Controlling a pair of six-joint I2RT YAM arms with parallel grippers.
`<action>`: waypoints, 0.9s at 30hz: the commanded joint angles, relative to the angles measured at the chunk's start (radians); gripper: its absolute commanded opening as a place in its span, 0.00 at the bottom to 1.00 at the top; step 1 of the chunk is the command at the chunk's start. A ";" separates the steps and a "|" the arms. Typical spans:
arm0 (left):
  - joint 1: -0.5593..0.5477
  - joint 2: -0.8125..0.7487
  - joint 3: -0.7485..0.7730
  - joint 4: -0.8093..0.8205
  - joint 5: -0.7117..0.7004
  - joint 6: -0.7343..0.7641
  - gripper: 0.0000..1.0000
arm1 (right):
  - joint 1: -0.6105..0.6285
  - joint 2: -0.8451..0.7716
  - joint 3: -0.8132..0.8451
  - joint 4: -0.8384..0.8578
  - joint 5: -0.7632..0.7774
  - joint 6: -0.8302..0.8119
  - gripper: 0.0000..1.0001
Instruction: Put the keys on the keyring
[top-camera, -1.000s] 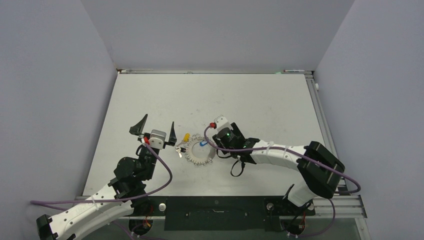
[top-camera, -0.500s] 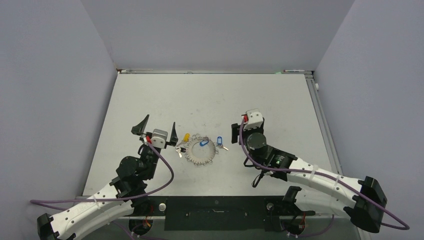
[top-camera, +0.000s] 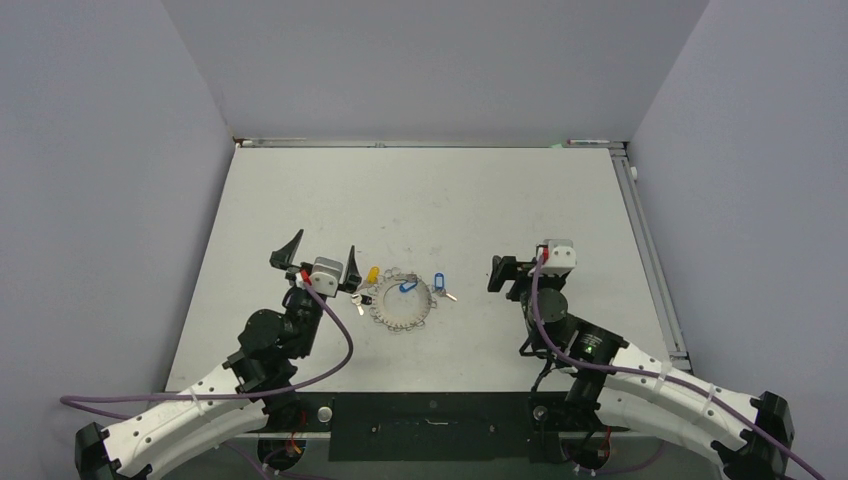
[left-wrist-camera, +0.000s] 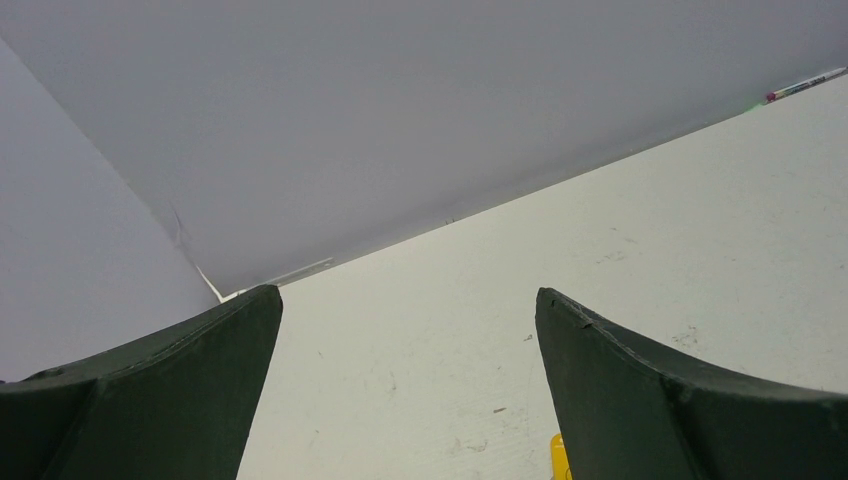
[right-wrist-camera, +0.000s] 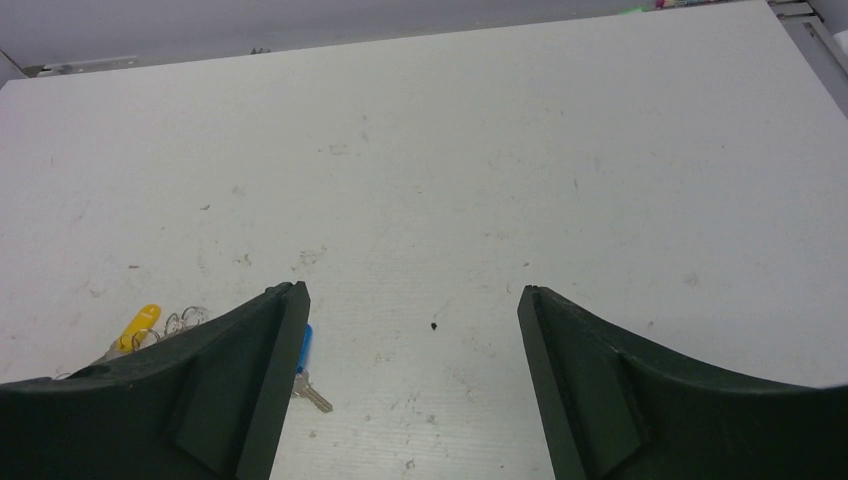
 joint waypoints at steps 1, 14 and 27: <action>0.004 -0.009 0.009 0.023 0.027 0.007 0.96 | 0.004 -0.066 -0.063 0.006 -0.031 0.032 0.80; 0.004 0.002 0.058 -0.050 0.113 -0.056 0.96 | 0.003 0.005 -0.098 0.175 -0.154 -0.041 0.81; 0.044 0.097 0.271 -0.342 0.075 -0.353 0.96 | 0.008 0.335 0.201 0.109 -0.227 -0.061 0.81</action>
